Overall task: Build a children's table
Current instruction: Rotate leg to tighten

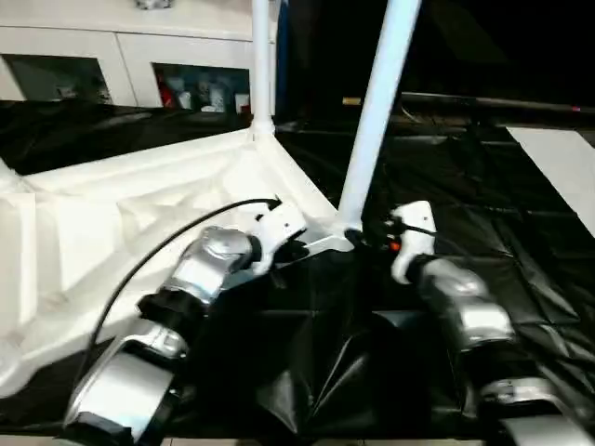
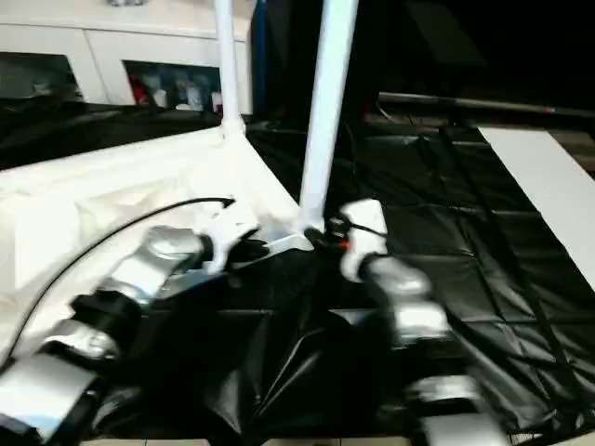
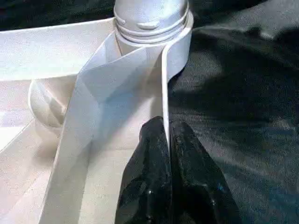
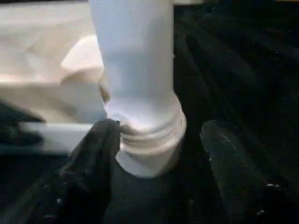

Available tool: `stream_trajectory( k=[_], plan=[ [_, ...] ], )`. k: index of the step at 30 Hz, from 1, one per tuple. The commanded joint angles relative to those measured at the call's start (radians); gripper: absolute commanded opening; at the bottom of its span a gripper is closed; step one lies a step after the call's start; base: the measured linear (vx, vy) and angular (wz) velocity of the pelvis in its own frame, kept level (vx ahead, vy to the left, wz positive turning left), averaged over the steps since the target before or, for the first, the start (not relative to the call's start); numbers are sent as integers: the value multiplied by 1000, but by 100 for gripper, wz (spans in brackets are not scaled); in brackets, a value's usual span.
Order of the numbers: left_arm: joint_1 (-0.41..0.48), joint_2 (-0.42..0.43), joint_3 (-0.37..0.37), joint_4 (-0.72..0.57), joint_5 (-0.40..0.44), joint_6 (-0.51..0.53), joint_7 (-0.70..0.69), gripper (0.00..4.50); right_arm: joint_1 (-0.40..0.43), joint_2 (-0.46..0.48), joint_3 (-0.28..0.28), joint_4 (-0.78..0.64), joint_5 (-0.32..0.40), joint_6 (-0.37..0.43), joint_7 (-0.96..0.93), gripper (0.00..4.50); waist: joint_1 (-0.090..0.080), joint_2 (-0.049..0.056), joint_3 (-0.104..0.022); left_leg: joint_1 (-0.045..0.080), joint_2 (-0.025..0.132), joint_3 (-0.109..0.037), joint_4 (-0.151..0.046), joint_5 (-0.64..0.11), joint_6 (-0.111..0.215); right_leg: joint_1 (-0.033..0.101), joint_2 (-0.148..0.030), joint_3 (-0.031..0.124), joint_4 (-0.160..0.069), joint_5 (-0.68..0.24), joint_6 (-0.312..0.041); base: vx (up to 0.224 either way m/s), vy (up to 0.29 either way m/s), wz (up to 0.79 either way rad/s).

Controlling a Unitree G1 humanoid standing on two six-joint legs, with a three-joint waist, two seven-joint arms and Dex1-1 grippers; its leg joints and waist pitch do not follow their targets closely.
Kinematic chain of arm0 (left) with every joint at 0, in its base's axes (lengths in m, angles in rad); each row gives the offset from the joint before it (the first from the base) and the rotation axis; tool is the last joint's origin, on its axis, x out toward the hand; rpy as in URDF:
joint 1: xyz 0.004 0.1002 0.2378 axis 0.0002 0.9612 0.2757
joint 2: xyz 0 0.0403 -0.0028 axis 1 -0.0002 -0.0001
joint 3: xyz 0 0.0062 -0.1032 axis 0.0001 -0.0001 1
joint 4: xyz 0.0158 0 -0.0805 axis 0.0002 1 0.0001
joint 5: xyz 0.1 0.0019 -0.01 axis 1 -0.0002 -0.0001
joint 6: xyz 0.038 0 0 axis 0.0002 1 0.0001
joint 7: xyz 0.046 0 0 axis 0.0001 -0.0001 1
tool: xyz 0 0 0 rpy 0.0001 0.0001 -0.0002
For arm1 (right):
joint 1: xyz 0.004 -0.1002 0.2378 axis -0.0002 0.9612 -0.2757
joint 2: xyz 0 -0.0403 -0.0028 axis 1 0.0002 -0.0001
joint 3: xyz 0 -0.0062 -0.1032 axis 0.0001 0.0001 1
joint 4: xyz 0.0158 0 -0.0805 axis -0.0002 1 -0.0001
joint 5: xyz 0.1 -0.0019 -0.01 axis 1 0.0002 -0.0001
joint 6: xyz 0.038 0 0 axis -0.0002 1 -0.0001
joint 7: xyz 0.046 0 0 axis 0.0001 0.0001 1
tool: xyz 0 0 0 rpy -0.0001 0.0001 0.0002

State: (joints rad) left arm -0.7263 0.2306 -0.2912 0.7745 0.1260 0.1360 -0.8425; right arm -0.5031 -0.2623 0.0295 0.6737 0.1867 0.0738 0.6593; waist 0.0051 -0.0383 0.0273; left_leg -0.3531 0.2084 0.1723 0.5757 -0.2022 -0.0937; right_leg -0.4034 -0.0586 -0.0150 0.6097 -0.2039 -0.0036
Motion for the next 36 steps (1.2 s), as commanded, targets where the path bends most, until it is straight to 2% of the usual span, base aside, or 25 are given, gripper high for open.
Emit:
stream_trajectory(
  k=[1,3,6,7,8,10,13,19,24,32,33,36],
  plan=[
    [45,21,-31,6,1,4,-76,0,15,-66,39,-42,-25,-20,133,317,6,-8,-43,-9,14,7,-54,-139,84,55,-54,27,-74,-78,-233,0,0,0],
    [49,33,-34,-6,-6,3,-107,0,25,-99,52,-59,-25,-32,195,317,7,-6,-43,-9,13,8,-53,-136,91,55,-54,26,-73,-67,-241,0,0,0],
    [59,52,-43,-32,-21,-18,-170,0,38,-124,55,-90,-9,-29,267,317,5,-8,-41,-9,15,7,-54,-150,95,55,-55,26,-74,-86,-248,0,0,0],
    [73,74,-55,-67,-39,-23,-243,0,46,-138,62,-116,10,-12,323,317,5,-6,-41,-8,17,6,-56,-158,95,53,-56,26,-75,-99,-249,0,0,0],
    [73,74,-55,-67,-39,-23,-243,0,46,-138,62,-116,10,-12,323,317,5,-7,-41,-7,17,6,-56,-159,94,53,-55,26,-74,-103,-250,0,0,0],
    [96,98,-73,-119,-67,-36,-337,0,53,-146,76,-133,17,-11,362,317,6,-4,-40,-5,19,7,-57,-158,89,51,-56,27,-74,-105,-258,0,0,0],
    [119,123,-91,-172,-90,-27,-419,0,56,-143,95,-140,12,-22,381,317,8,-1,-41,-2,21,8,-57,-143,87,50,-55,27,-67,-61,-270,0,0,0],
    [124,123,-86,-185,-85,-31,-426,0,60,-136,142,-128,-31,-60,398,317,13,-2,-40,0,18,9,-56,-139,78,52,-55,28,-66,-47,-269,0,0,0],
    [127,129,-86,-198,-88,-27,-437,0,71,-141,154,-138,-46,-62,426,317,21,-2,-41,1,17,9,-56,-125,82,54,-54,28,-63,-22,-266,0,0,0],
    [129,132,-83,-207,-88,-26,-440,0,66,-127,146,-139,-16,-42,430,317,23,-2,-44,2,17,9,-55,-118,81,56,-53,28,-60,-7,-269,0,0,0],
    [128,132,-82,-207,-89,-25,-438,0,66,-123,145,-140,-9,-37,434,290,22,-3,-44,2,17,10,-54,-113,84,56,-53,28,-59,1,-270,0,0,0],
    [130,132,-81,-207,-89,-24,-440,0,70,-119,148,-141,1,-31,444,281,23,-4,-44,1,17,10,-53,-106,89,57,-53,28,-58,6,-271,0,0,0]
  ],
)
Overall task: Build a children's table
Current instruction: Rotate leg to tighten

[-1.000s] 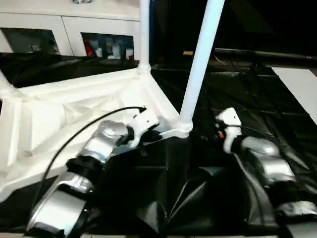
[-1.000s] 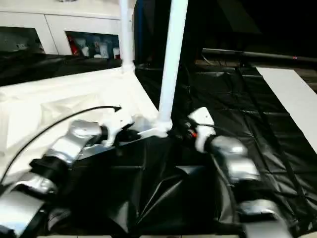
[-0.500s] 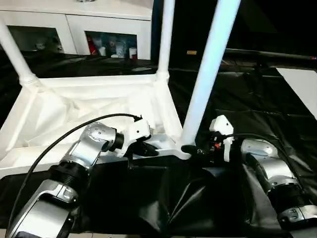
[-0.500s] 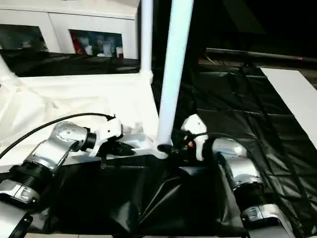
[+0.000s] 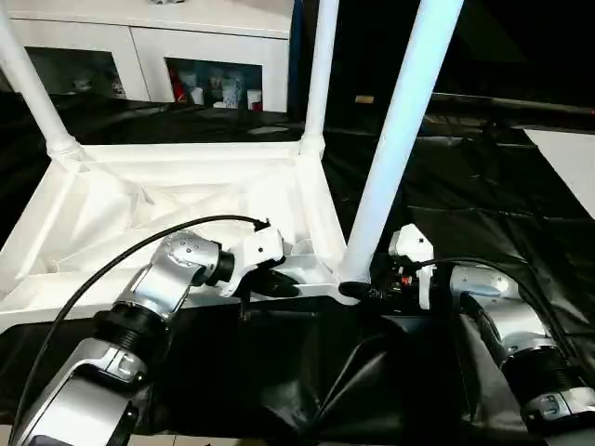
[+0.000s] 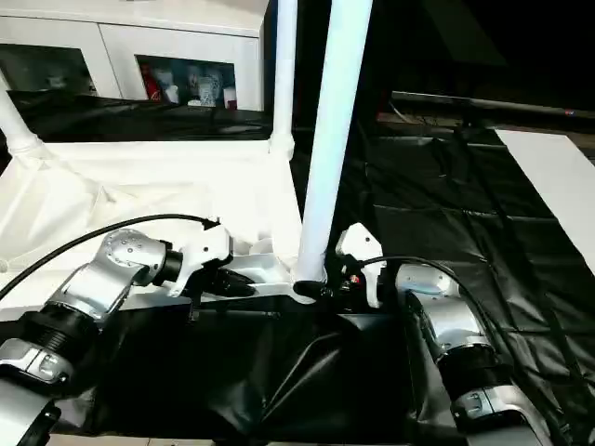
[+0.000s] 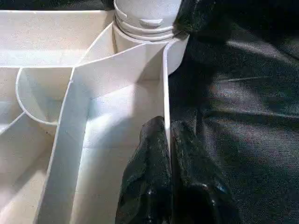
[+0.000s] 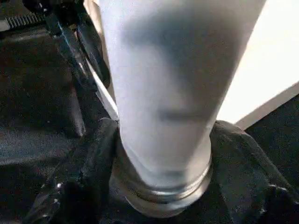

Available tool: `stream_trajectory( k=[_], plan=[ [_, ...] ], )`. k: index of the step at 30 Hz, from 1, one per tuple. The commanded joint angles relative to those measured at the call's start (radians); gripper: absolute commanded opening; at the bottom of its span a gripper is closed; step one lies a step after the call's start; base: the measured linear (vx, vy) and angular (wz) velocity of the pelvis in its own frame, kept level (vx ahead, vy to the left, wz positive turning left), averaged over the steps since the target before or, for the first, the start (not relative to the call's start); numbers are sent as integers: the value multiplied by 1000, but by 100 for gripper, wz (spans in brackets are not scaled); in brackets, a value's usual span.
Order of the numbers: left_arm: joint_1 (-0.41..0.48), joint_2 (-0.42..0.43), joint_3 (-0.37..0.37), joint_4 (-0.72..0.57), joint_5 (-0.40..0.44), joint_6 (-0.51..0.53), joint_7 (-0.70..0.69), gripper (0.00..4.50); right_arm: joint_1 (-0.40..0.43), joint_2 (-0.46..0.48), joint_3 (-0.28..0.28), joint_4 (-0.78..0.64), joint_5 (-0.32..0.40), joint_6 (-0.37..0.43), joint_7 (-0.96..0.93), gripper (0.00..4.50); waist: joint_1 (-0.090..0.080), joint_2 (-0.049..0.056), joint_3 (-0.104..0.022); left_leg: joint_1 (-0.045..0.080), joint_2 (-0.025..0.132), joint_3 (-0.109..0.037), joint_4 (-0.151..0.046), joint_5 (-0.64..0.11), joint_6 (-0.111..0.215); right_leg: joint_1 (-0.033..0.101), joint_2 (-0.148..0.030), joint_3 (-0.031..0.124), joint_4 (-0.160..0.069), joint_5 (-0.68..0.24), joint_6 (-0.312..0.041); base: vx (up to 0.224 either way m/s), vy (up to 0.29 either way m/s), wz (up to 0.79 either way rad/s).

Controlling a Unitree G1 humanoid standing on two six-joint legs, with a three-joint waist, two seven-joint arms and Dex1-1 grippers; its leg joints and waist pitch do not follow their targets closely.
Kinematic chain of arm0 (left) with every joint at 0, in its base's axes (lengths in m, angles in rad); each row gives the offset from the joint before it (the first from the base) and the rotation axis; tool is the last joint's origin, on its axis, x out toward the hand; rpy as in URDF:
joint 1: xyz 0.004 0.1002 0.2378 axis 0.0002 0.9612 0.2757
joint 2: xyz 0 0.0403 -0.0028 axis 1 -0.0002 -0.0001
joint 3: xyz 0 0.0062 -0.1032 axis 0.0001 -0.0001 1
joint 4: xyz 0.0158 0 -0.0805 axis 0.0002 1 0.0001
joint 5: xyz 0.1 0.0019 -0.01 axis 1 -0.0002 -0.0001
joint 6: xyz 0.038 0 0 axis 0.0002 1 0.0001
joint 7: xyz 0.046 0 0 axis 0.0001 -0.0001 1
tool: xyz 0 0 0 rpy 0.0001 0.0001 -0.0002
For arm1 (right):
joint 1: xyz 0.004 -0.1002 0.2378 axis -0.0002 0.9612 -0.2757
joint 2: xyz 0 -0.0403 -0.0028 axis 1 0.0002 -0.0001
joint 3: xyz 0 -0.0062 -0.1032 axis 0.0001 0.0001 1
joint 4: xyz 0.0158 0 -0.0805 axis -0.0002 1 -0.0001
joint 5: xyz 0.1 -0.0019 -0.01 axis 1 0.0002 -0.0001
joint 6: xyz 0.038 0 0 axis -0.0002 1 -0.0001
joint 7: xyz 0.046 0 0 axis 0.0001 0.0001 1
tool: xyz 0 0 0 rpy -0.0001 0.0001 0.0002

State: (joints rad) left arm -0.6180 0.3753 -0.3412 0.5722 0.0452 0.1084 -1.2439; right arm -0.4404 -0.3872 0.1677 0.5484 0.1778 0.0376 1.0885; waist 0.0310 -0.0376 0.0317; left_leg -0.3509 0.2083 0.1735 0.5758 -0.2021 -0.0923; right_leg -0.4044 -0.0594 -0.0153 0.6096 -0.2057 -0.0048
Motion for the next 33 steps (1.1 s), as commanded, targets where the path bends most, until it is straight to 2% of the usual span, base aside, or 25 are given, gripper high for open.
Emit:
stream_trajectory(
  k=[1,10,13,14,16,18,19,20,22,23,24,25,27,30,33],
  plan=[
    [23,-13,-31,-6,-8,4,-39,0,9,6,11,-16,13,8,20,269,-3,-5,-48,-1,17,9,-53,-106,88,58,-52,28,-58,6,-270,0,0,0],
    [31,-7,-33,-12,-8,10,-43,0,22,13,2,-11,13,17,36,261,-2,-4,-49,-1,16,8,-52,-104,86,59,-52,28,-58,1,-269,0,0,0],
    [29,-18,-28,5,3,10,-7,0,15,33,-8,39,-32,-6,-78,261,-3,-3,-48,-1,16,9,-52,-107,81,57,-52,27,-58,-7,-268,0,0,0],
    [19,-34,-17,29,15,19,48,0,5,50,-17,76,-56,-16,-164,261,-4,-2,-46,1,16,8,-55,-121,74,54,-52,26,-62,-32,-265,0,0,0],
    [3,-58,-2,68,33,27,128,0,-9,77,-34,121,-79,-20,-281,261,-10,-4,-39,3,14,7,-60,-186,36,49,-53,26,-76,-170,-237,0,0,0],
    [-5,-68,4,84,40,33,160,0,-12,89,-42,133,-81,-17,-318,261,-12,-2,-37,4,14,5,-63,-218,18,47,-54,27,-82,-251,-215,0,0,0],
    [-36,-108,30,142,52,60,276,0,-21,144,-77,166,-80,9,-462,261,-15,-2,-35,5,13,3,-65,-238,2,41,-53,28,-87,-305,-187,0,0,0],
    [-50,-128,43,168,54,74,325,0,-24,170,-94,178,-78,22,-530,261,-17,-1,-36,8,13,0,-66,-258,-12,38,-54,29,-90,-335,-176,0,0,0],
    [-79,-168,65,212,55,93,419,0,-34,230,-128,204,-71,48,-670,261,-21,-1,-38,1,13,-5,-69,-251,-25,41,-54,28,-86,-322,-165,0,0,0],
    [-79,-168,65,212,55,93,419,0,-34,230,-128,204,-71,48,-670,261,-21,-1,-39,1,11,-4,-68,-252,-23,40,-53,27,-88,-317,-162,0,0,0],
    [-92,-188,71,234,59,102,465,0,-42,270,-154,219,-51,64,-733,261,-24,-3,-40,3,11,-2,-65,-257,-13,38,-52,29,-88,-294,-168,0,0,0],
    [-107,-211,70,260,67,107,509,0,-54,322,-176,234,-34,76,-804,261,-26,1,-40,2,10,-1,-66,-260,-9,35,-53,31,-88,-285,-173,0,0,0],
    [-116,-226,65,281,80,104,534,0,-67,354,-173,248,-40,69,-846,261,-25,2,-42,1,10,-1,-66,-247,-5,36,-53,31,-86,-258,-174,0,0,0],
    [-119,-236,50,297,101,84,539,0,-84,367,-138,256,-68,37,-827,261,-23,1,-43,-2,10,1,-64,-231,5,41,-53,30,-85,-207,-182,0,0,0],
    [-118,-238,40,305,111,76,533,0,-77,377,-138,225,-48,0,-767,261,-21,-1,-42,-3,9,2,-64,-228,19,44,-54,30,-85,-209,-183,0,0,0]
  ],
)
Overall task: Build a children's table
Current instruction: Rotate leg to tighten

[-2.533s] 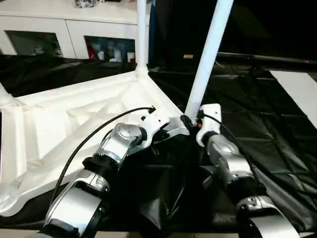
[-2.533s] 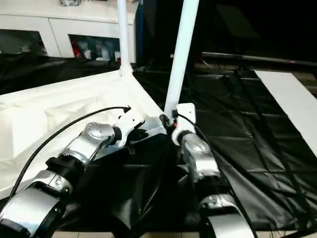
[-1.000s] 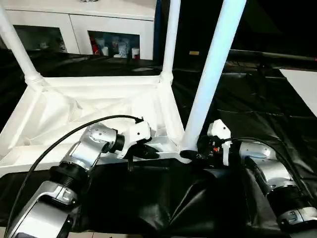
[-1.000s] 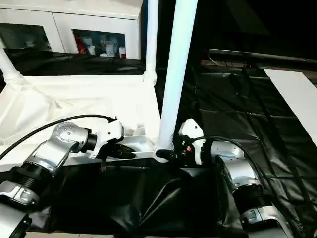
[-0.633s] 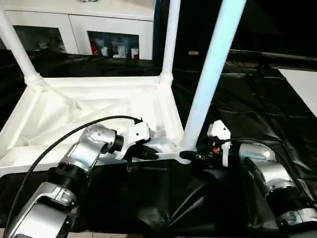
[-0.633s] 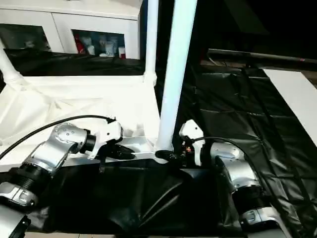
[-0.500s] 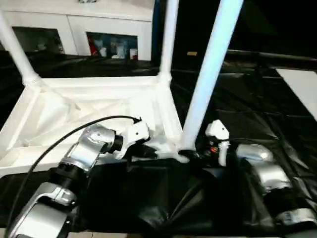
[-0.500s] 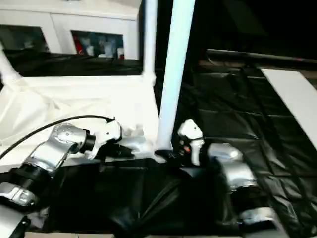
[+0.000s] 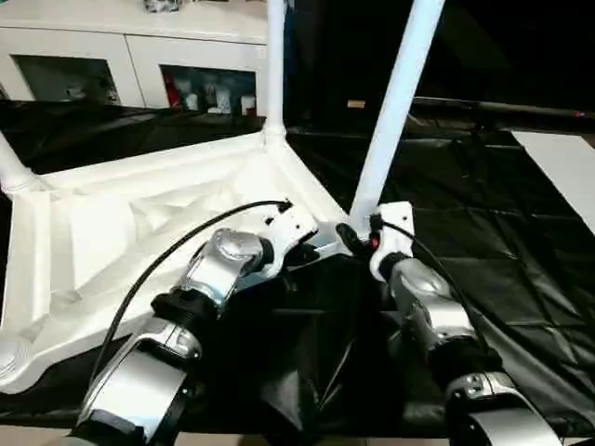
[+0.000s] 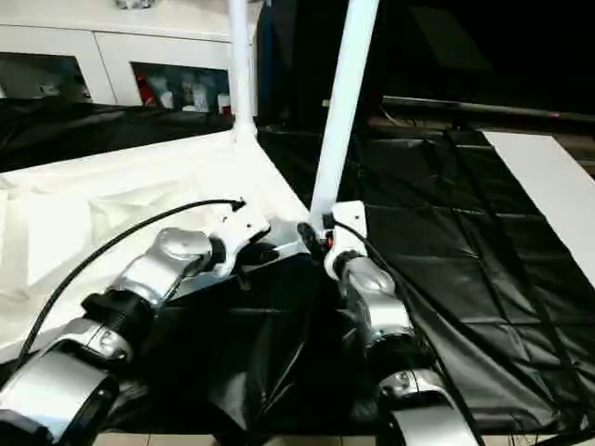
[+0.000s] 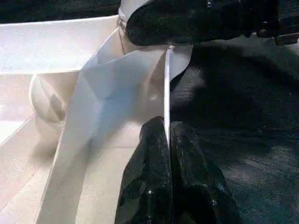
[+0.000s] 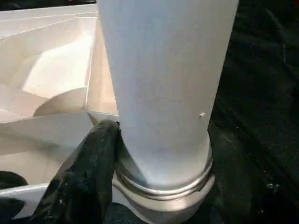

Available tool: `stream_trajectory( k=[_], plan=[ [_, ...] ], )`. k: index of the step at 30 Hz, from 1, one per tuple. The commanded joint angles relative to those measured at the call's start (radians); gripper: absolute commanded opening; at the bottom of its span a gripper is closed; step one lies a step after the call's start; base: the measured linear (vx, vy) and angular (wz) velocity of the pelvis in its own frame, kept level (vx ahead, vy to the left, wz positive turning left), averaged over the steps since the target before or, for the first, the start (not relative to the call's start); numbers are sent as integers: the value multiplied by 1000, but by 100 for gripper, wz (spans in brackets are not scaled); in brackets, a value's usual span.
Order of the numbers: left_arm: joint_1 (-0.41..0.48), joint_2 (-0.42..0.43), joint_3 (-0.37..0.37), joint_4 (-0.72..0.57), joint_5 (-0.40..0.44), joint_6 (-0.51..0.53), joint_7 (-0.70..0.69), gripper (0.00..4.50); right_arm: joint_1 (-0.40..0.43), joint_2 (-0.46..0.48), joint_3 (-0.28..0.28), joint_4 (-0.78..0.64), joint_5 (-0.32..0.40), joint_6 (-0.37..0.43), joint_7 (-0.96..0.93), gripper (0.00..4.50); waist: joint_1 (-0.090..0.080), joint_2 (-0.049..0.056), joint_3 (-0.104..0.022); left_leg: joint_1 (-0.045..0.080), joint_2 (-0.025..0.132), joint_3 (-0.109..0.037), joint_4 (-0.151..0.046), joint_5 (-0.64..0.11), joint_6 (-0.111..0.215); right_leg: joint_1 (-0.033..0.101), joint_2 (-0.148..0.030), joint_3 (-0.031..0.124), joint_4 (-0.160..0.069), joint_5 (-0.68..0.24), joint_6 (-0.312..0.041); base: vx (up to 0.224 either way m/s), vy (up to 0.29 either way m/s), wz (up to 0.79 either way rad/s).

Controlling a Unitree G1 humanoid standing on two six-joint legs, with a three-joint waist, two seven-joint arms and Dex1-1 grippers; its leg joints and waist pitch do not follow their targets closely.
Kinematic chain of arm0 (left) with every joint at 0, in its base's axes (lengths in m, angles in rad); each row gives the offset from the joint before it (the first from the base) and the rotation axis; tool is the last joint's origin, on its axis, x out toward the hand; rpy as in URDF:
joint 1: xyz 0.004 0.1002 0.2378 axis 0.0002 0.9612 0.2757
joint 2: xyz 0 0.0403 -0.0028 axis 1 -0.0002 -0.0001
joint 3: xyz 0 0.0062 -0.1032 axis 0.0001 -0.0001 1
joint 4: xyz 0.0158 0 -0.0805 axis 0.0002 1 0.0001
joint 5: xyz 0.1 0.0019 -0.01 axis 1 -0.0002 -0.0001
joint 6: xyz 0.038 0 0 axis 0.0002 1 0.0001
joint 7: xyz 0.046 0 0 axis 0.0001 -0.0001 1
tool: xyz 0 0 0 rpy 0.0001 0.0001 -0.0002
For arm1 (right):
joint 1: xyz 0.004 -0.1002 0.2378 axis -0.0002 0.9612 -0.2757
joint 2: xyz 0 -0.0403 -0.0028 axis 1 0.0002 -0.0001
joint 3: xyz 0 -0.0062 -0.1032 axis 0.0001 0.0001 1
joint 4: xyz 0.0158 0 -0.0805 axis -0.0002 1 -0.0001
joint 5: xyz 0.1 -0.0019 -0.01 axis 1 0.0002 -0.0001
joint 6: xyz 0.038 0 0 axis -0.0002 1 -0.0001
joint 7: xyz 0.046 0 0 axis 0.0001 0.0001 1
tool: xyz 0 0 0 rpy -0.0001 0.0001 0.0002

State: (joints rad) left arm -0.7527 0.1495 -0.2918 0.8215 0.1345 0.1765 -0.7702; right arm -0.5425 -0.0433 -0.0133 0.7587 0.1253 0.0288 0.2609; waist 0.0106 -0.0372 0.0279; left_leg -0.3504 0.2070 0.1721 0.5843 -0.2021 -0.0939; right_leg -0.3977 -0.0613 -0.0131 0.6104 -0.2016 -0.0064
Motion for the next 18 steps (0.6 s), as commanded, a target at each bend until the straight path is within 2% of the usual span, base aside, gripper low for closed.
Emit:
stream_trajectory(
  k=[1,2,3,5,6,9,10,12,16,18],
  plan=[
    [16,-13,-10,60,23,-1,60,0,30,36,36,4,14,5,69,261,0,-2,-38,-3,11,3,-73,-229,22,37,-52,28,-87,-221,-180,0,0,0],
    [17,-10,-13,60,25,-7,56,0,38,38,28,-20,35,-2,102,295,2,-2,-37,-2,13,3,-74,-241,24,35,-53,28,-90,-250,-173,0,0,0],
    [17,-10,-13,60,25,-7,56,0,38,38,28,-20,35,-2,102,295,2,-2,-37,-2,13,3,-74,-241,24,35,-53,28,-90,-250,-173,0,0,0],
    [23,3,-21,52,25,-31,28,0,60,6,12,-96,77,-3,183,332,10,-5,-39,-4,15,2,-75,-227,36,40,-53,28,-87,-227,-165,0,0,0],
    [23,3,-21,52,25,-31,28,0,60,6,12,-96,77,-3,183,335,10,-5,-38,-6,14,3,-75,-222,39,40,-53,28,-87,-218,-167,0,0,0],
    [33,17,-22,39,21,-35,-8,0,71,-74,33,-125,66,22,278,363,6,-7,-38,-11,13,1,-74,-208,43,43,-53,26,-87,-220,-170,0,0,0],
    [42,31,-22,25,13,-39,-47,0,84,-153,59,-132,41,25,365,374,3,-7,-36,-9,14,2,-73,-217,46,41,-52,25,-89,-234,-176,0,0,0],
    [48,42,-23,17,10,-39,-68,0,95,-203,67,-140,35,20,428,374,4,-9,-37,-9,14,3,-70,-218,52,43,-54,25,-90,-238,-180,0,0,0],
    [60,69,-28,-2,3,-51,-118,0,138,-306,69,-204,64,16,590,374,8,-14,-40,-12,13,7,-64,-168,88,46,-51,26,-84,-160,-201,0,0,0],
    [65,77,-31,-16,-1,-59,-138,0,146,-329,71,-216,64,10,618,374,9,-14,-40,-12,14,7,-63,-158,93,46,-52,25,-83,-147,-211,0,0,0]
  ],
)
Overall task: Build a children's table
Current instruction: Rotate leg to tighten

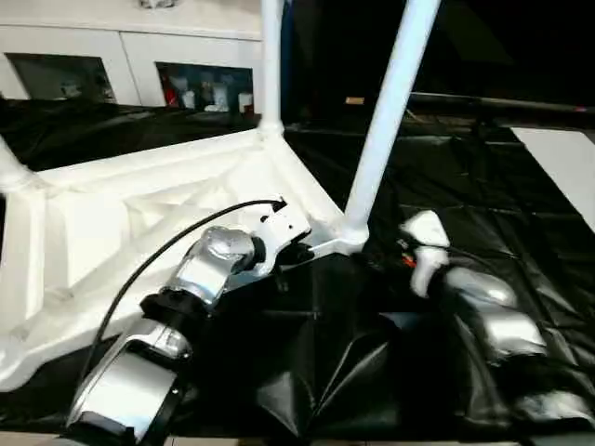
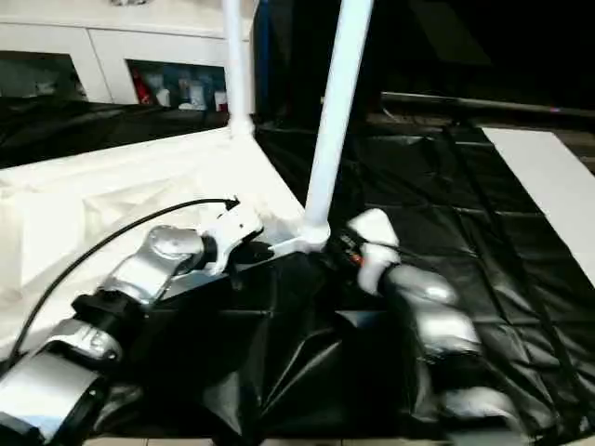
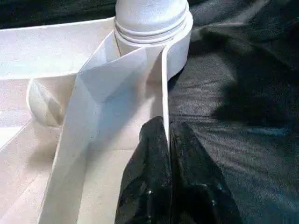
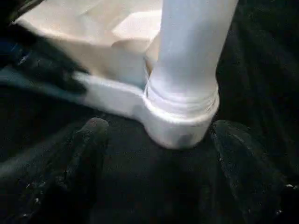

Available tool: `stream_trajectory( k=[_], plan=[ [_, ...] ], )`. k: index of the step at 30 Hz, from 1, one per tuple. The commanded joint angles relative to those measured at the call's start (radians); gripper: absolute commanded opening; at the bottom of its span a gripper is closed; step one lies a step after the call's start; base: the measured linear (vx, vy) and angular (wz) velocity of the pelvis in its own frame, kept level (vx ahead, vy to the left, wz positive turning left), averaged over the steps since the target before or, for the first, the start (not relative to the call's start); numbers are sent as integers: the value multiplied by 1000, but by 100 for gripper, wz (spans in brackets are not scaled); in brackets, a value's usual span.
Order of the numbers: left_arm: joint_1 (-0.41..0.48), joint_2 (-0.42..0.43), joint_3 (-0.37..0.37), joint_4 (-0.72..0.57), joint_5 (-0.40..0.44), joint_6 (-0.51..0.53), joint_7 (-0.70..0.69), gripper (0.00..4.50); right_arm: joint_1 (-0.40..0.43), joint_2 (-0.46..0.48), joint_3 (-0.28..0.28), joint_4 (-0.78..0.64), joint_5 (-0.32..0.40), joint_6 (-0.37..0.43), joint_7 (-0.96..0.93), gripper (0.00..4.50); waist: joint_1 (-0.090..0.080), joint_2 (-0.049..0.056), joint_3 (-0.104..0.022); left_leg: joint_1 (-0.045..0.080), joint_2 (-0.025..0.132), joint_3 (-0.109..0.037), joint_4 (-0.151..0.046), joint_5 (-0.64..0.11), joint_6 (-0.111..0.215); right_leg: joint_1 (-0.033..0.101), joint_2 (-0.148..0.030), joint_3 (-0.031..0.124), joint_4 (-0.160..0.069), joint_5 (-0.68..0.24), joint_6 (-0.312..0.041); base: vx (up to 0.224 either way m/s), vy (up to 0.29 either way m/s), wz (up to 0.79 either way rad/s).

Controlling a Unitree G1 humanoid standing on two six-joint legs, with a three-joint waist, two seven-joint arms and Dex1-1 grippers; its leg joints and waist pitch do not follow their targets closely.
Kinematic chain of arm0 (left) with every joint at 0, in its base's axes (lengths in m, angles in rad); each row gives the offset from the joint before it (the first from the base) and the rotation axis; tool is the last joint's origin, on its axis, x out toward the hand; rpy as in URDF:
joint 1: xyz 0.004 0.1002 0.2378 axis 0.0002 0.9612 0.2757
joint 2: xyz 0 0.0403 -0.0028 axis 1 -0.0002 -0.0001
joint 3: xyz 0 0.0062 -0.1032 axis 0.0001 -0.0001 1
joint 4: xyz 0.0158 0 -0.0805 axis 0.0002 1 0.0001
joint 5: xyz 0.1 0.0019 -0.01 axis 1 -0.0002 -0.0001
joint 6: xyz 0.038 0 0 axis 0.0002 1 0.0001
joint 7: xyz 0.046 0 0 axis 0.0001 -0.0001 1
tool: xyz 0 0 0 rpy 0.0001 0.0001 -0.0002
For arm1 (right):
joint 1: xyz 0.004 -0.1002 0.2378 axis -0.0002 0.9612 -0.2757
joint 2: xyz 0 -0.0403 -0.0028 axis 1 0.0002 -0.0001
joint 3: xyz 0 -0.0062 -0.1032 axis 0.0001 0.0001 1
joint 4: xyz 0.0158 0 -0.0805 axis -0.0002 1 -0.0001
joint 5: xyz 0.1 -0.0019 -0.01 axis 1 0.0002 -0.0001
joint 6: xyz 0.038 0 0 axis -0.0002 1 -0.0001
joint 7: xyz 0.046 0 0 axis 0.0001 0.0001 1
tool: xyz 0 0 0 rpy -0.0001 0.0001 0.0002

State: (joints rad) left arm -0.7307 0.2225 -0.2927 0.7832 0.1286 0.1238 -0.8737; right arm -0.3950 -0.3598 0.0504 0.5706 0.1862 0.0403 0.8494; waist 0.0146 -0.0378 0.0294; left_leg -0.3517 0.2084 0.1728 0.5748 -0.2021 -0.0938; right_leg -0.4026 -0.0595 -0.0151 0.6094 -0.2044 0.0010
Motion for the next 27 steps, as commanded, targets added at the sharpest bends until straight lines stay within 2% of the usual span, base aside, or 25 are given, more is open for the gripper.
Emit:
stream_trajectory(
  k=[1,6,8,9,10,13,14,15,19,20,23,27],
  plan=[
    [47,8,-31,13,0,-2,-50,0,1,-19,8,-32,6,-7,43,374,4,-13,-42,-11,13,6,-55,-157,93,51,-55,27,-81,-143,-222,0,0,0],
    [79,42,-55,-60,-37,-49,-205,0,-2,-30,33,-48,14,-14,92,374,-2,-10,-40,-7,17,4,-58,-182,84,46,-55,26,-84,-184,-231,0,0,0],
    [103,62,-73,-111,-66,-51,-299,0,-2,-22,42,-55,12,-17,107,374,-1,-9,-41,-8,18,4,-58,-167,83,47,-55,27,-79,-151,-241,0,0,0],
    [103,62,-73,-111,-66,-51,-299,0,-2,-22,42,-55,12,-17,107,374,-1,-7,-42,-7,19,4,-59,-163,81,47,-56,28,-76,-140,-245,0,0,0],
    [125,84,-89,-167,-87,-25,-373,0,-2,-16,53,-59,2,-17,119,374,2,-4,-42,-2,21,6,-58,-158,81,45,-56,29,-73,-108,-256,0,0,0],
    [131,93,-89,-184,-84,-22,-373,0,-4,-15,75,-51,-27,-22,126,374,6,-2,-41,0,22,8,-58,-151,83,44,-53,28,-69,-72,-263,0,0,0],
    [131,93,-87,-183,-84,-23,-371,0,-4,-16,79,-48,-32,-22,126,374,13,-3,-41,3,21,11,-57,-147,80,44,-53,29,-69,-56,-267,0,0,0],
    [130,93,-83,-182,-84,-22,-371,0,-6,-14,79,-44,-36,-24,128,374,14,-6,-41,2,20,11,-57,-147,79,46,-52,29,-68,-54,-266,0,0,0],
    [133,97,-78,-187,-82,-20,-376,0,-6,-15,79,-45,-12,-6,154,374,14,-7,-42,-2,17,9,-57,-141,74,51,-55,29,-68,-62,-252,0,0,0],
    [135,99,-78,-191,-82,-18,-378,0,-5,-17,79,-46,-8,-1,158,348,15,-6,-42,-1,18,9,-57,-139,75,51,-55,29,-68,-60,-252,0,0,0],
    [137,102,-75,-195,-83,-16,-383,0,-7,-18,73,-42,3,10,165,339,14,-5,-44,-2,17,9,-56,-126,79,53,-53,29,-65,-39,-256,0,0,0],
    [141,107,-74,-208,-85,-6,-389,0,-6,-17,72,-43,5,16,167,298,14,-5,-44,-1,17,9,-55,-123,82,54,-53,28,-63,-25,-264,0,0,0]
  ],
)
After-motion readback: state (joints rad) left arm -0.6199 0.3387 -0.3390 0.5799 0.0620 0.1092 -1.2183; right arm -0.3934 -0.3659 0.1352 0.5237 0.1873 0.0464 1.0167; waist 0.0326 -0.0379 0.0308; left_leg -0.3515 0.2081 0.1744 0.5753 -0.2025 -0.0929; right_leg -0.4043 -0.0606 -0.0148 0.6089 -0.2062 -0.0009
